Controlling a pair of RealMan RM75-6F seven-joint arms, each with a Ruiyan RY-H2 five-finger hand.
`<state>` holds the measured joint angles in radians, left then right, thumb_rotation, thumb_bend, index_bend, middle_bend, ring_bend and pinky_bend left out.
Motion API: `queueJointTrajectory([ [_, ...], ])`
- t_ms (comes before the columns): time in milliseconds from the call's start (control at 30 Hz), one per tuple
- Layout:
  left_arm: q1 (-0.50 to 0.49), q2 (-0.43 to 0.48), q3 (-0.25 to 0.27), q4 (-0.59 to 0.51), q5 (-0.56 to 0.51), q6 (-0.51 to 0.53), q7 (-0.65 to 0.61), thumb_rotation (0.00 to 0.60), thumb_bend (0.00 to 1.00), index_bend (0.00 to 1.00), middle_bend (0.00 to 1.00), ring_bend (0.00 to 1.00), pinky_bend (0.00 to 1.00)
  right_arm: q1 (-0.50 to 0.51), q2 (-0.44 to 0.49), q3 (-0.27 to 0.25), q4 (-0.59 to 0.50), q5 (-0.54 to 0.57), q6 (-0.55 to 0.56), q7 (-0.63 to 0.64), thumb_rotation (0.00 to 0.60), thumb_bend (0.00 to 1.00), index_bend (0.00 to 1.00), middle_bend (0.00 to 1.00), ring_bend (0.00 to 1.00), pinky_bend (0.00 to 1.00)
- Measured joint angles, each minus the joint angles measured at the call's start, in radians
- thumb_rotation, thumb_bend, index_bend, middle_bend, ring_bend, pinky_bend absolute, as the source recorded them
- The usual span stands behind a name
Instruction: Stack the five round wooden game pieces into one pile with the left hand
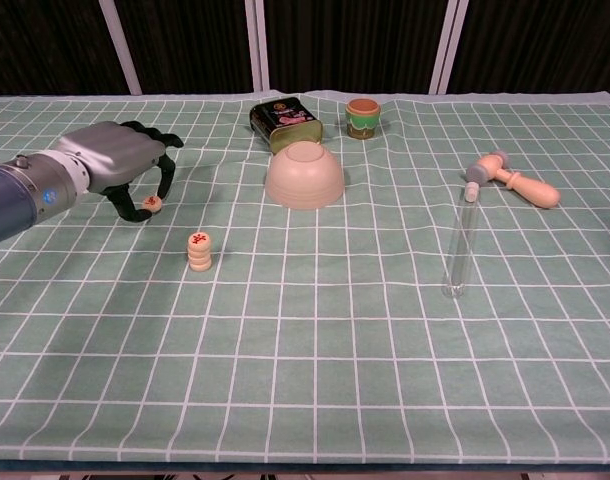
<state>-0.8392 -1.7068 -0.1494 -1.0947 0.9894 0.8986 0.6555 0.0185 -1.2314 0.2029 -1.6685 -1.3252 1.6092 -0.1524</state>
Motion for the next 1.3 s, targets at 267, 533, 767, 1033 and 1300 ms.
queueJointTrajectory([
  [267, 0.018, 0.127, -0.002, -0.284, 0.032, 0.068, 0.03, 0.6, 0.3, 0.5, 0.02, 0.0, 0.0, 0.001, -0.001, 0.001, 0.0, 0.001, 0.0, -0.002, 0.6, 0.23, 0.09, 0.01, 0.0, 0.0],
  [533, 0.012, 0.218, 0.019, -0.521, 0.017, 0.099, 0.149, 0.6, 0.3, 0.48, 0.02, 0.0, 0.0, 0.001, 0.0, 0.002, 0.001, 0.001, 0.0, 0.002, 0.6, 0.23, 0.09, 0.01, 0.0, 0.0],
  [767, -0.007, 0.222, 0.042, -0.573, -0.04, 0.118, 0.228, 0.6, 0.3, 0.47, 0.02, 0.0, 0.0, 0.001, 0.002, 0.002, 0.0, 0.002, -0.001, 0.005, 0.6, 0.23, 0.09, 0.01, 0.0, 0.0],
  [1033, -0.025, 0.192, 0.062, -0.573, -0.059, 0.127, 0.253, 0.6, 0.3, 0.48, 0.02, 0.0, 0.0, 0.001, 0.001, 0.002, 0.002, -0.001, 0.001, 0.004, 0.6, 0.23, 0.09, 0.01, 0.0, 0.0],
  [1300, -0.035, 0.165, 0.086, -0.551, -0.059, 0.129, 0.263, 0.6, 0.3, 0.47, 0.02, 0.0, 0.0, 0.0, 0.002, 0.002, 0.002, -0.001, 0.002, 0.005, 0.6, 0.23, 0.09, 0.01, 0.0, 0.0],
])
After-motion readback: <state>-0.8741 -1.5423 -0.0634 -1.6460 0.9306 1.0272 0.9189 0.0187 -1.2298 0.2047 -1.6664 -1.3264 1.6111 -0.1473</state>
